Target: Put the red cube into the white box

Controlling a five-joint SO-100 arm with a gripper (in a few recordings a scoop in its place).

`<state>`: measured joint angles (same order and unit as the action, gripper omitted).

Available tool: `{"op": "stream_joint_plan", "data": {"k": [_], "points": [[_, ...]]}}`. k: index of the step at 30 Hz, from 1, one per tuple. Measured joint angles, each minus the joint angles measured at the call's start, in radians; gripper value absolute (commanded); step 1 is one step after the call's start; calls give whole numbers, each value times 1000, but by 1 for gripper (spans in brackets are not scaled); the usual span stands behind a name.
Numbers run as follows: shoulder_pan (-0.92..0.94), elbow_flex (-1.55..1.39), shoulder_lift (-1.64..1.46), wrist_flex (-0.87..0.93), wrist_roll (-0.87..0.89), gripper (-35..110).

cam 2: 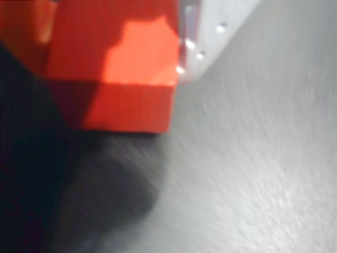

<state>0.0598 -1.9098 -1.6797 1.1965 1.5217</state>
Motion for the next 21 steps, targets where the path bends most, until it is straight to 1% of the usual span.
{"op": "stream_joint_plan", "data": {"k": [3,7,11,14,16,21], "points": [[41,156,-8,209,83,0],[75,328,-40,454,281,0],[187,336,-95,509,396,0],[299,285,-152,512,422,0],[394,247,-178,522,396,0],[644,198,-183,517,259,0]]}}
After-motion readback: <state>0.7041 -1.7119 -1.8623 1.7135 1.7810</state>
